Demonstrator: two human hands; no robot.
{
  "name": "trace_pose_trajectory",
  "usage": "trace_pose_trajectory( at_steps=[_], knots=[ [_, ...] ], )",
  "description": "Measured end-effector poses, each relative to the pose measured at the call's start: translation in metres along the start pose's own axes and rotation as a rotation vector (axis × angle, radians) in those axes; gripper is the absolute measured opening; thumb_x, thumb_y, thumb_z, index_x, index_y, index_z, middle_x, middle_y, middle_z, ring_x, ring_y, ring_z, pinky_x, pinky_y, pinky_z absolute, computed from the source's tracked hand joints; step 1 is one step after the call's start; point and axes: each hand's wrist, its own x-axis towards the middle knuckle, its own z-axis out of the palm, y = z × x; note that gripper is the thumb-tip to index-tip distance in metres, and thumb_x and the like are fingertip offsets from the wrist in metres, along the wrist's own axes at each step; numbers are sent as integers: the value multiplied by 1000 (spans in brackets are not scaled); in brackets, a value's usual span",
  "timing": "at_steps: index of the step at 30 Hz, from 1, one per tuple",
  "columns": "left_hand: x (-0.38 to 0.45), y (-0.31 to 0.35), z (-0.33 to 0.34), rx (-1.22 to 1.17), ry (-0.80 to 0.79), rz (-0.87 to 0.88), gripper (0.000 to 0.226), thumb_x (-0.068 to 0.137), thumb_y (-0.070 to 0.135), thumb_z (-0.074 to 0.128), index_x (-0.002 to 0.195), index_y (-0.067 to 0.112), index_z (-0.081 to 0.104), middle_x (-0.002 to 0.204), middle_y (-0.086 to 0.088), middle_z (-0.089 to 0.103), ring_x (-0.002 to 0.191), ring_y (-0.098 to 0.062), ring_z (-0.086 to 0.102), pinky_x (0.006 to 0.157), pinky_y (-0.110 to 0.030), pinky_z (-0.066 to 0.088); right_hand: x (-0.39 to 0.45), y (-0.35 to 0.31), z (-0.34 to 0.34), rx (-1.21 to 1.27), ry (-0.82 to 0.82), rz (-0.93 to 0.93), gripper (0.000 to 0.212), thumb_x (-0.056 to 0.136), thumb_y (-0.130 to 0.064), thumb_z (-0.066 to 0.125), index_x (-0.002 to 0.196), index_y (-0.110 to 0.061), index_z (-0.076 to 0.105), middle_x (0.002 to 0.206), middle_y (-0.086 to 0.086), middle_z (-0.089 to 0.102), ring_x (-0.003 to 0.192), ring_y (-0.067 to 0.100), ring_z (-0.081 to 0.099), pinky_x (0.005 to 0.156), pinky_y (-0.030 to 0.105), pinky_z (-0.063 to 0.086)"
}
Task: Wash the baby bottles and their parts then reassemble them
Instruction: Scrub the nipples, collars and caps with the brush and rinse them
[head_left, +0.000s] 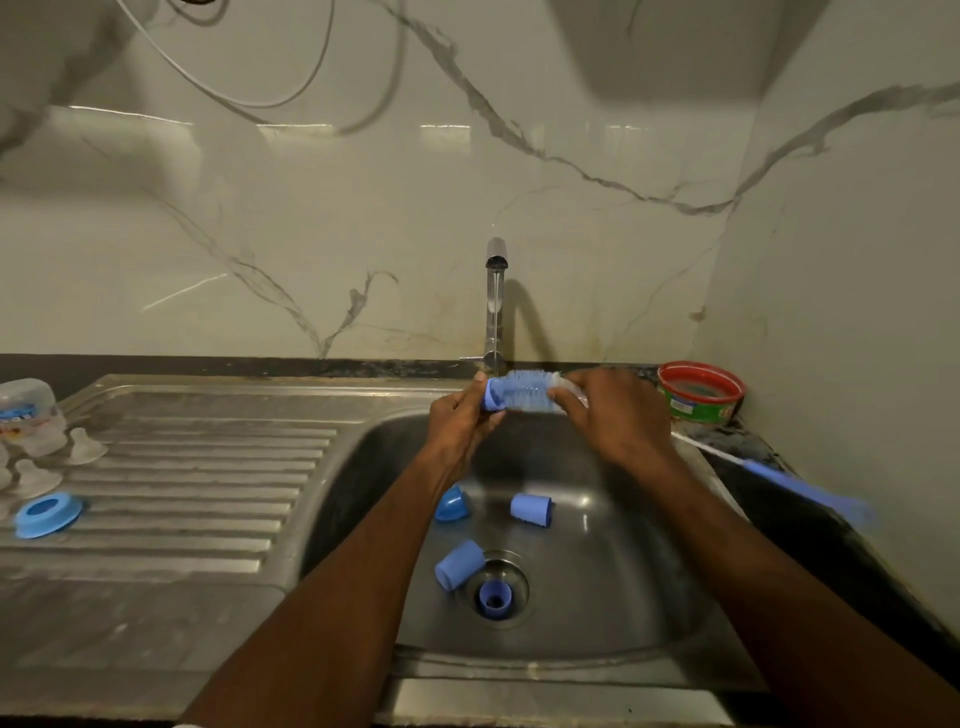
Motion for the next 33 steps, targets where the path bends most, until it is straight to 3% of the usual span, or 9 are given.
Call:
trace_pose_trajectory(
  at_steps=[3,9,12,15,19,21,25,30,33],
  knots=[
    [1,-3,4,32,-28,8,25,98,29,64,99,7,75,96,-17,76,88,-22,76,72,-24,62,-10,-3,13,-77,13,115,41,98,-60,48,109,-27,71,97,2,72,88,25,66,71,34,48],
    [4,-4,-5,107,-9,48,30,98,30,63,106,4,72,100,-14,75,90,-20,74,73,-22,60,1,-2,9,15,-168,-85,35,92,-60,55,108,-34,73,98,-3,74,86,20,67,77,37,56],
    [4,-8,-1,44,-18,-65,29,98,30,64,97,3,73,91,-15,76,83,-20,76,77,-27,61,-2,1,11,7,-30,71,42,95,-61,52,113,-29,71,103,2,73,93,27,68,76,37,53],
    [5,-10,5,60,-12,-15,31,98,31,63,98,2,73,99,-20,75,90,-24,75,74,-26,61,-6,2,20,-13,-75,183,44,94,-61,52,111,-25,71,103,3,72,95,28,67,80,39,54],
    [3,-6,-1,163,54,123,27,99,34,61,97,10,73,97,-12,75,90,-21,74,69,-19,58,-1,6,13,52,-237,11,37,92,-59,57,108,-29,73,100,0,73,89,21,66,77,37,54],
    [2,-4,-3,141,52,92,25,101,34,59,95,14,73,92,-10,77,86,-19,74,69,-20,58,1,2,12,62,-178,-27,38,92,-61,56,111,-32,72,99,-3,73,87,19,66,79,40,56],
    [0,0,2,-2,-2,-37,27,101,32,60,93,11,75,86,-10,78,86,-21,76,81,-29,61,-4,-3,17,-5,3,120,44,96,-62,49,111,-27,71,99,2,72,89,25,67,77,38,54],
    [3,-3,-3,163,13,134,25,98,33,63,103,11,74,102,-13,75,95,-22,74,78,-26,60,-7,-10,21,-31,-135,15,38,97,-57,52,114,-28,70,97,-1,71,85,19,65,76,35,53],
    [1,-1,-3,171,-11,156,26,100,34,60,102,12,74,102,-17,75,92,-22,73,76,-25,61,2,-9,12,-42,-70,-83,37,97,-58,51,116,-32,70,100,-1,73,88,21,66,75,34,53]
  ],
)
